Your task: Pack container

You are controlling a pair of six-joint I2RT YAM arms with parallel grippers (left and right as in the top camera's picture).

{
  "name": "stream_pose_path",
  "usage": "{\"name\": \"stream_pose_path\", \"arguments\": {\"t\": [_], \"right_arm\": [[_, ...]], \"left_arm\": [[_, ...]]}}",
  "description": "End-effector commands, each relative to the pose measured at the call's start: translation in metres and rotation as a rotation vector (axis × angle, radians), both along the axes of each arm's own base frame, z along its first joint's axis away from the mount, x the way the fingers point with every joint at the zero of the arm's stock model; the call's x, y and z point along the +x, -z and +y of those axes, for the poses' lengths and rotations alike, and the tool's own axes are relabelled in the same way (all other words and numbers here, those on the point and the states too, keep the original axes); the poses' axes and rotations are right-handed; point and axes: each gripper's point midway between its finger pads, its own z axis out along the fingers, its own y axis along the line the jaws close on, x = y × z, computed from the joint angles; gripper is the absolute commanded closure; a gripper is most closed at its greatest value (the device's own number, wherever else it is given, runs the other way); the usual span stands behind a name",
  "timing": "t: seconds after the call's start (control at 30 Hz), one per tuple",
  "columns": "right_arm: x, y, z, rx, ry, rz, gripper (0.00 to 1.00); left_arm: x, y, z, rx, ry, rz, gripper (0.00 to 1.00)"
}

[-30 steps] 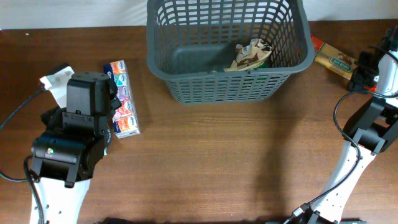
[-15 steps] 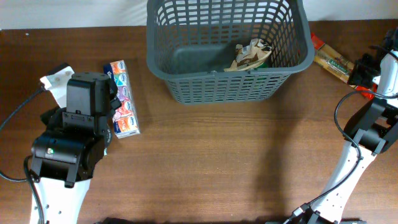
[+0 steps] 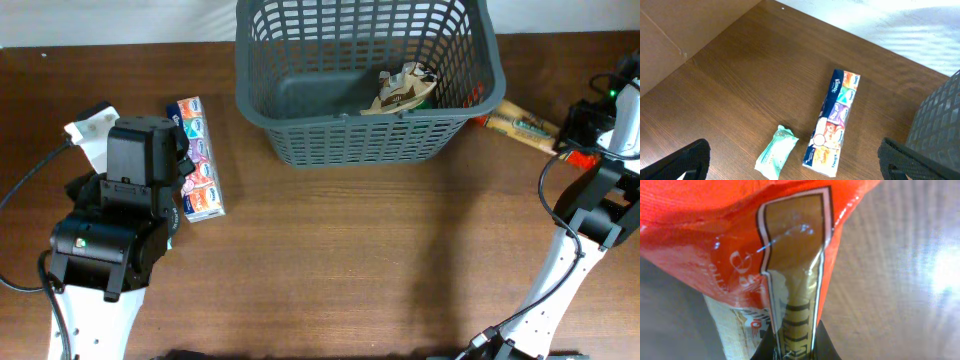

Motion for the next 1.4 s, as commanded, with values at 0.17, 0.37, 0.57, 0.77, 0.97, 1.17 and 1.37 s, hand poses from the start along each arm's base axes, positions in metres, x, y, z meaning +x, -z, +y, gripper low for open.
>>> {"name": "stream_pose_path", "arguments": {"t": [0.17,0.37,0.57,0.77,0.97,1.17,1.37], "right_arm": [[-0.050,0.021,-0.019,-0.037,-0.136,0.191,0.96],[-0.047,-0.026,-0.054,-0.174,-0.179,0.115,0.96],[-0.024,-0.116,-0.076,-0.366,-0.302,-0.093,0.96],[-0.023,-0.245,-0.072,-0.613,-0.406,-0.339,0.96],[-0.043,-0.343,-0.041,-0.752,-0.456,-0.531,0.96],[-0.062,-0.393,-0.017,-0.835,-0.490,-0.621,0.96],[-0.065,-0.387,-0.023,-0.850,-0.505,-0.569,0.85]], "left_arm": [[0.000,-0.005,0.001,0.002,0.004,-0.010,0.00],[0.000,-0.005,0.001,0.002,0.004,-0.010,0.01],[0.000,-0.005,0.001,0.002,0.004,-0.010,0.00],[0.000,-0.005,0.001,0.002,0.004,-0.010,0.00],[0.000,-0.005,0.001,0.002,0.004,-0.010,0.01],[0.000,-0.005,0.001,0.002,0.004,-0.010,0.01],[0.000,-0.005,0.001,0.002,0.004,-0.010,0.01]]}}
